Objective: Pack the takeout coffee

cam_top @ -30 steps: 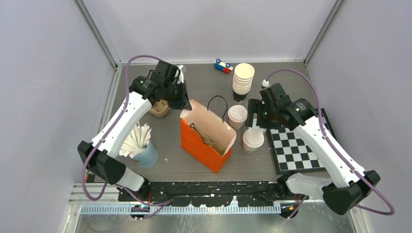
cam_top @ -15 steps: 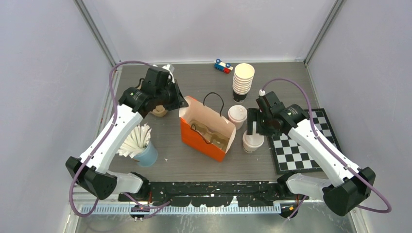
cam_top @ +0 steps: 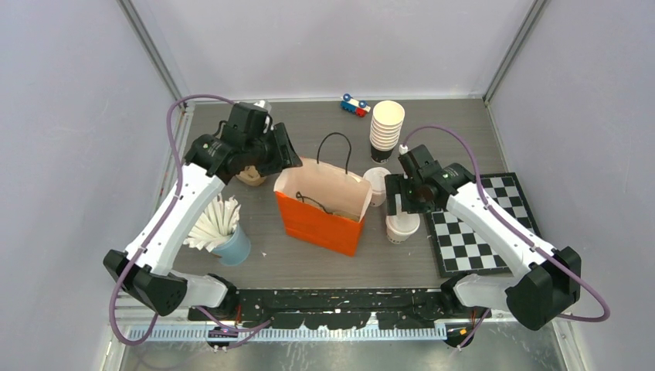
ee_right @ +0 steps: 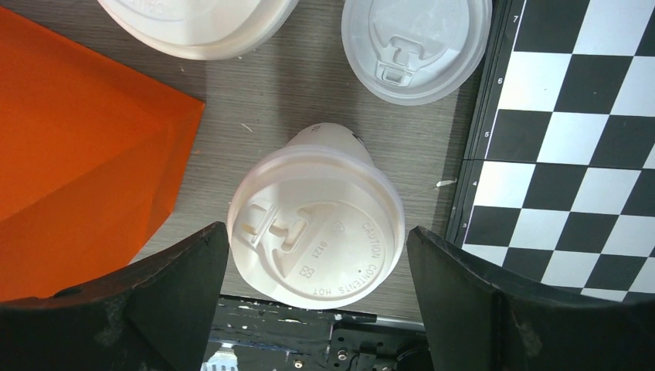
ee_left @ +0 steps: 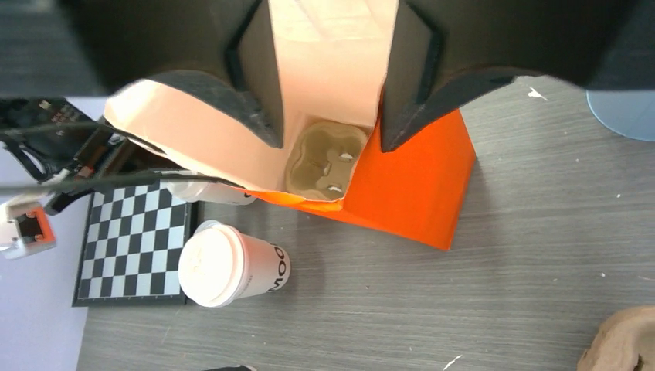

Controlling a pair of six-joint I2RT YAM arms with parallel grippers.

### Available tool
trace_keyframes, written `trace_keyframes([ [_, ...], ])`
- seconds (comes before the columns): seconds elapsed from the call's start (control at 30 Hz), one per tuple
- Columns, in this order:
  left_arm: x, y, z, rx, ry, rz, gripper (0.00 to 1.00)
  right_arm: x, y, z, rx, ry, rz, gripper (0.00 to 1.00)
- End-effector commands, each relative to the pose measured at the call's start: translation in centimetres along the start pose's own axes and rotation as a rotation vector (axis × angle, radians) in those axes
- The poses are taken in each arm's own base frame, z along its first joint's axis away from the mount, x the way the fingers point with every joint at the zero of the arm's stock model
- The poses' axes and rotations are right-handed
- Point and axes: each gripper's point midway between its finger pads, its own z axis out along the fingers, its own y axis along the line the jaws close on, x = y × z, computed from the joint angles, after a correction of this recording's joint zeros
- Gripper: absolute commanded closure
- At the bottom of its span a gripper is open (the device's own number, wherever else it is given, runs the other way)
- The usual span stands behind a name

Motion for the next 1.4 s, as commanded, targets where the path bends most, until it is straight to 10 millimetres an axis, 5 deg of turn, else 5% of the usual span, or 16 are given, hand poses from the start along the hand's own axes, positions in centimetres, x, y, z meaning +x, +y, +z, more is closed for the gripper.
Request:
trace_keyframes([
  [0.0, -1.6, -0.5, -2.4, -0.001, -0.047, 0.06, 0.44, -1.1, -0.1, 0.1, -0.006, -0.035, -0.052, 0.1],
  [0.2, -2.7, 1.9, -4.3, -0.139, -0.073, 0.182, 0.26, -0.8, 0.3, 0.2, -0.042, -0.021, -0.091, 0.1],
  [0.33, -2.7, 2.6, -4.8, -0.157, -0.066, 0.22, 0.01, -0.6, 0.5, 0.2, -0.056, -0.003, -0.113, 0.13],
  [0.93, -0.8, 2.4, -3.8, -0.084, 0.037, 0.264, 0.01, 0.6, -0.5, 0.8, -0.044, 0.028, -0.216, 0.14],
  [1.37, -0.1, 1.9, -2.9, -0.041, 0.07, 0.26, 0.02, -0.8, -1.0, -1.7, -0.092, -0.19, -0.389, 0.09],
])
